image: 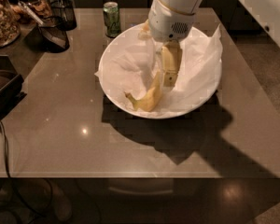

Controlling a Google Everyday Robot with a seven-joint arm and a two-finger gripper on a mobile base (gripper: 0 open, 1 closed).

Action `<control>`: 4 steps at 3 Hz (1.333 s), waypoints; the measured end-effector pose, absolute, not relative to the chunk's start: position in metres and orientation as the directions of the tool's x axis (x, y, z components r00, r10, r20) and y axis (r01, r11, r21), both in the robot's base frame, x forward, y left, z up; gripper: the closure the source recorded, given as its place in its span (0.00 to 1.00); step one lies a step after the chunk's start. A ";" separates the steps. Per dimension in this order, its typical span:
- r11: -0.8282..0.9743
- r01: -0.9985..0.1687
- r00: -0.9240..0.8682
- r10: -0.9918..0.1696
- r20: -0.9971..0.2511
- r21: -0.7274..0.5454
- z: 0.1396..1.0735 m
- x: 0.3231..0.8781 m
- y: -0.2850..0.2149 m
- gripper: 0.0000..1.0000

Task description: Pick banana from white bowl

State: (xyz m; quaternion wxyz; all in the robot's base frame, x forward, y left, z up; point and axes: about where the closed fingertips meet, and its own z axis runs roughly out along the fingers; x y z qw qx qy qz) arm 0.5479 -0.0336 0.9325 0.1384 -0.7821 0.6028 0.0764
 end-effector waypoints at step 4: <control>-0.217 -0.971 0.239 -0.910 -0.338 -0.102 0.903 0.540 -0.034 0.00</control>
Offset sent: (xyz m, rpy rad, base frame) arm -0.0166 -0.0077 -0.0161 -0.0041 0.0505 -0.0065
